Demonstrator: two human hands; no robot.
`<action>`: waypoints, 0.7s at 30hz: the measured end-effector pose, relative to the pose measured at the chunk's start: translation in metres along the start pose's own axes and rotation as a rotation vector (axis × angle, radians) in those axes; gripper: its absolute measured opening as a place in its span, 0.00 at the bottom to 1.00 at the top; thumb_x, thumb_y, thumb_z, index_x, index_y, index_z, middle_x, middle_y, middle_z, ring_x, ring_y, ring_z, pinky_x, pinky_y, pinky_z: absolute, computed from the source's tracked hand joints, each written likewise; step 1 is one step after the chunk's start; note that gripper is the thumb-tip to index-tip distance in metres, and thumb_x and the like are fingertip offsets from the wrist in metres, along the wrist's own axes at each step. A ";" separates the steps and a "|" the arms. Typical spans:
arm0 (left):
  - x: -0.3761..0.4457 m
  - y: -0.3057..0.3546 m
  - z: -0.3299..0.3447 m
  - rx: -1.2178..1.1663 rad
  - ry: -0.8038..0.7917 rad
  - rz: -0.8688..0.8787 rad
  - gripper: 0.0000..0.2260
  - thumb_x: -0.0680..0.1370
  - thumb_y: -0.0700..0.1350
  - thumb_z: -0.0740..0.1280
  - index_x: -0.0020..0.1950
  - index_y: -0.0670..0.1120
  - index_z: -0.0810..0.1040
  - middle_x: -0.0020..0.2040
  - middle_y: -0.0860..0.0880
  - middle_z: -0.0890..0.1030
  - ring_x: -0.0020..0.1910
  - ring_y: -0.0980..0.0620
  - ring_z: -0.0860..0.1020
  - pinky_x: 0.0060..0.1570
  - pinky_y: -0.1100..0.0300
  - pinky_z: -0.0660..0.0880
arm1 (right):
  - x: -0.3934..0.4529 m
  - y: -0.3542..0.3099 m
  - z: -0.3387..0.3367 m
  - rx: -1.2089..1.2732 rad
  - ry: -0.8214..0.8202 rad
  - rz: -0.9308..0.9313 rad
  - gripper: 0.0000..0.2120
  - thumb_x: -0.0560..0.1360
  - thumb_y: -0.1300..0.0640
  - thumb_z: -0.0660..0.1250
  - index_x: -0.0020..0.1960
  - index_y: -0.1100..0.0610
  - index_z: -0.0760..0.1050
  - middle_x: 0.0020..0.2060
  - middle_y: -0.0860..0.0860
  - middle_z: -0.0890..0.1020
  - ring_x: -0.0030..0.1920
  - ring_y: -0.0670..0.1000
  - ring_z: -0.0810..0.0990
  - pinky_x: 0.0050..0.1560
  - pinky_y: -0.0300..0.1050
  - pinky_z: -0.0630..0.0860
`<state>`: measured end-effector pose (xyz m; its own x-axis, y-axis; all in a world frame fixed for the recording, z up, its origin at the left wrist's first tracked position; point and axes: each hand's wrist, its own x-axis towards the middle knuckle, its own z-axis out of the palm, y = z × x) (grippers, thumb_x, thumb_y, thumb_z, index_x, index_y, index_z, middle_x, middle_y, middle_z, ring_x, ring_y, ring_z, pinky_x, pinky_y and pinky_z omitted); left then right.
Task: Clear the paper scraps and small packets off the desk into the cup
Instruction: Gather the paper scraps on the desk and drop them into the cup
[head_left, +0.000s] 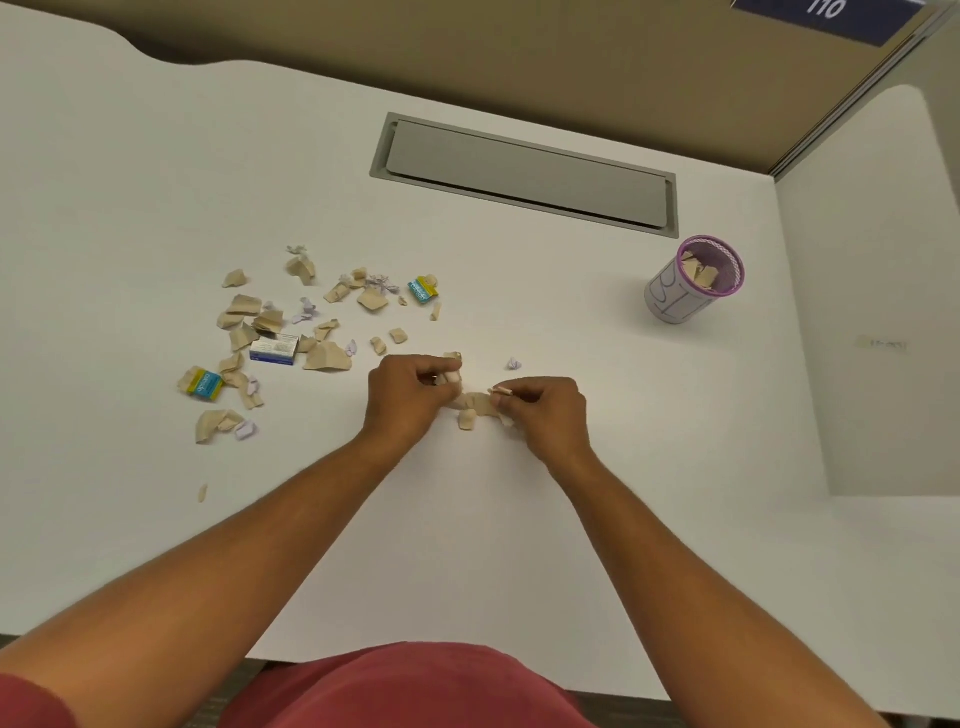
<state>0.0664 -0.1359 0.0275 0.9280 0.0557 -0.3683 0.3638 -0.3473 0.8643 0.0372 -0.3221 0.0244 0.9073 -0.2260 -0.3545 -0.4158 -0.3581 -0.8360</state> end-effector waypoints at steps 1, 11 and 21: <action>0.001 0.004 0.001 -0.094 -0.018 -0.050 0.13 0.74 0.37 0.79 0.57 0.48 0.89 0.47 0.51 0.89 0.45 0.55 0.85 0.45 0.64 0.80 | 0.001 0.000 -0.006 0.146 -0.021 0.079 0.04 0.71 0.58 0.78 0.46 0.53 0.88 0.40 0.48 0.89 0.46 0.46 0.87 0.51 0.44 0.82; 0.012 0.093 0.061 -0.631 -0.276 -0.169 0.12 0.74 0.29 0.77 0.56 0.39 0.85 0.45 0.44 0.89 0.46 0.48 0.89 0.49 0.63 0.84 | 0.023 -0.016 -0.104 0.927 -0.011 0.247 0.06 0.73 0.66 0.75 0.50 0.62 0.85 0.45 0.53 0.88 0.45 0.50 0.87 0.50 0.38 0.83; 0.053 0.215 0.186 -0.505 -0.424 -0.152 0.10 0.73 0.27 0.76 0.51 0.37 0.86 0.45 0.41 0.89 0.44 0.46 0.89 0.46 0.61 0.85 | 0.091 -0.045 -0.233 0.751 0.185 0.096 0.14 0.73 0.66 0.76 0.58 0.67 0.83 0.53 0.60 0.87 0.49 0.54 0.88 0.49 0.44 0.84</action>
<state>0.1792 -0.3819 0.1301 0.7897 -0.3382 -0.5119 0.5760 0.1213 0.8084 0.1238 -0.5379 0.1274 0.8170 -0.3957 -0.4195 -0.2788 0.3657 -0.8880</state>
